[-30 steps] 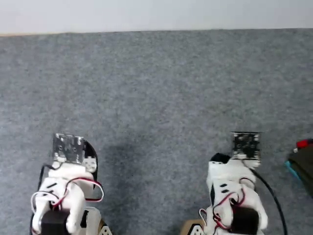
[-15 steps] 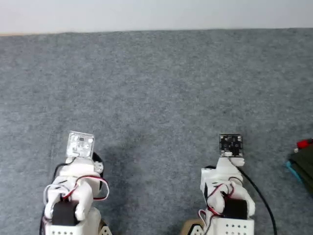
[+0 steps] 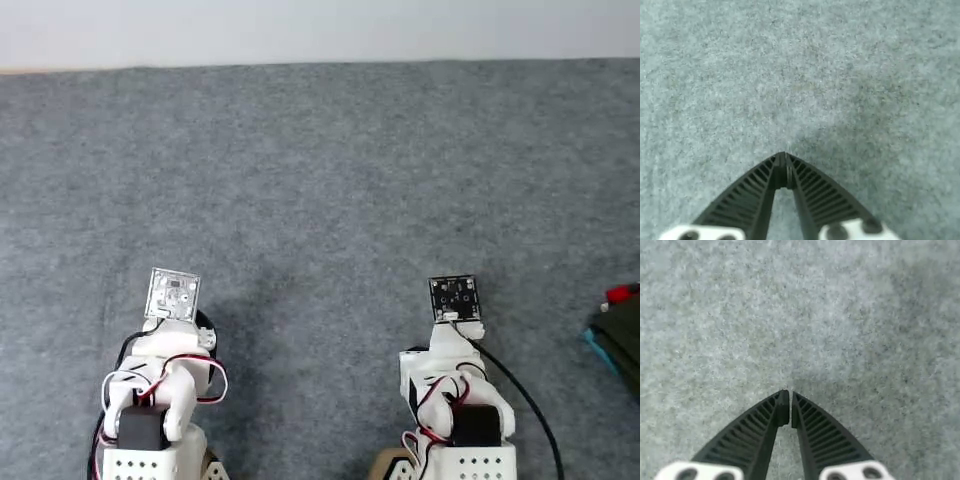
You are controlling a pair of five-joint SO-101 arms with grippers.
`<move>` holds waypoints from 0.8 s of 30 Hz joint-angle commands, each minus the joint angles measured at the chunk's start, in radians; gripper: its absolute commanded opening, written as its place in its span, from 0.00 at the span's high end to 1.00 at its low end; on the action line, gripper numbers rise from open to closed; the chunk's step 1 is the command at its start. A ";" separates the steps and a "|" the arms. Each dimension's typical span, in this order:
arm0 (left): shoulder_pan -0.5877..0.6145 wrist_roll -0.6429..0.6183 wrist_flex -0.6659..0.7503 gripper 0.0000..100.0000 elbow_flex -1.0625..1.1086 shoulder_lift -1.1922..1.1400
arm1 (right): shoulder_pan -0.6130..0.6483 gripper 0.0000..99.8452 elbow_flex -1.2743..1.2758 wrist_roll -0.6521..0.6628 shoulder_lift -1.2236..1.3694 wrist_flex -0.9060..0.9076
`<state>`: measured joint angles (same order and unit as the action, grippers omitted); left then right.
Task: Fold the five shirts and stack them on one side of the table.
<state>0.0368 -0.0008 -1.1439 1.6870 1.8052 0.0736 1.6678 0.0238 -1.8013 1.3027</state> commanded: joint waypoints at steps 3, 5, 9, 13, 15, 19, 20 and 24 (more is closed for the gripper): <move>0.002 0.008 -0.018 1.00 -0.004 0.012 | 0.007 0.99 0.015 -0.005 -0.013 0.007; 0.002 0.009 -0.018 1.00 -0.004 0.012 | 0.007 0.99 0.015 -0.005 -0.013 0.007; 0.003 0.009 -0.020 1.00 -0.004 0.012 | 0.007 0.99 0.015 -0.005 -0.013 0.007; 0.002 0.006 -0.012 1.00 -0.004 0.012 | 0.007 0.99 0.015 -0.005 -0.013 0.007; 0.002 0.006 -0.017 1.00 -0.004 0.012 | 0.007 0.99 0.015 -0.005 -0.013 0.007; 0.002 0.005 -0.018 1.00 -0.004 0.012 | 0.007 0.99 0.015 -0.005 -0.013 0.007; 0.002 0.005 -0.018 1.00 -0.004 0.012 | 0.007 0.99 0.015 -0.005 -0.013 0.007; 0.002 0.008 -0.020 1.00 -0.004 0.012 | 0.007 0.99 0.015 -0.005 -0.013 0.007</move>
